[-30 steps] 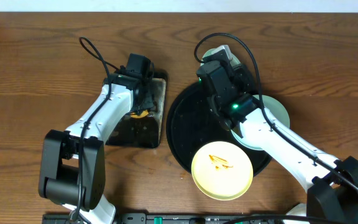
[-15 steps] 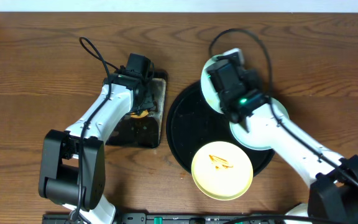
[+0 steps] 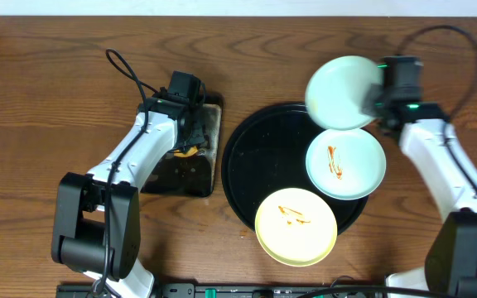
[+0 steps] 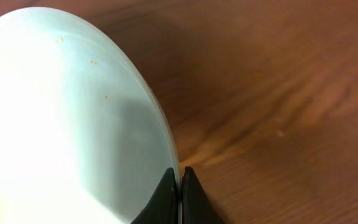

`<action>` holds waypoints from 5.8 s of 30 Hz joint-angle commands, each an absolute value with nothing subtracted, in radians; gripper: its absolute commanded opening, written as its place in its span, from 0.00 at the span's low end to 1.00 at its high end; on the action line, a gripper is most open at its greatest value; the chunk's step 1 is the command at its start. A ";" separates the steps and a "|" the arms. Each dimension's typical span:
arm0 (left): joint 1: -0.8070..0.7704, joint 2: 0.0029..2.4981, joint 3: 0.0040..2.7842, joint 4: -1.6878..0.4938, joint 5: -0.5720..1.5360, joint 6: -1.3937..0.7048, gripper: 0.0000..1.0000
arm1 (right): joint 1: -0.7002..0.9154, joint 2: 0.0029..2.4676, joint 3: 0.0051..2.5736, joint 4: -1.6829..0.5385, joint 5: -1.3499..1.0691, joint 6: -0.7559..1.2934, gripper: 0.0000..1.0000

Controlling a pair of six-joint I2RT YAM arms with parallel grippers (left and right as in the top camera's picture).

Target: Clean dirty plates on tray and stack at the side

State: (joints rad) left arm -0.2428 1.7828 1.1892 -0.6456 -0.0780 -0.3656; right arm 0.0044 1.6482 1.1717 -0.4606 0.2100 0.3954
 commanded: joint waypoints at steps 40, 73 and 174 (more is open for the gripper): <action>-0.238 1.797 1.184 -0.647 -0.090 -0.367 0.08 | -0.502 1.623 1.014 -0.458 0.047 0.455 0.52; -0.238 1.797 1.184 -0.647 -0.090 -0.367 0.08 | -0.250 1.623 0.971 -0.788 -0.274 0.113 0.50; -0.595 1.979 1.185 -0.272 0.104 -0.621 0.08 | 0.220 1.722 0.984 -0.522 -0.132 0.449 0.01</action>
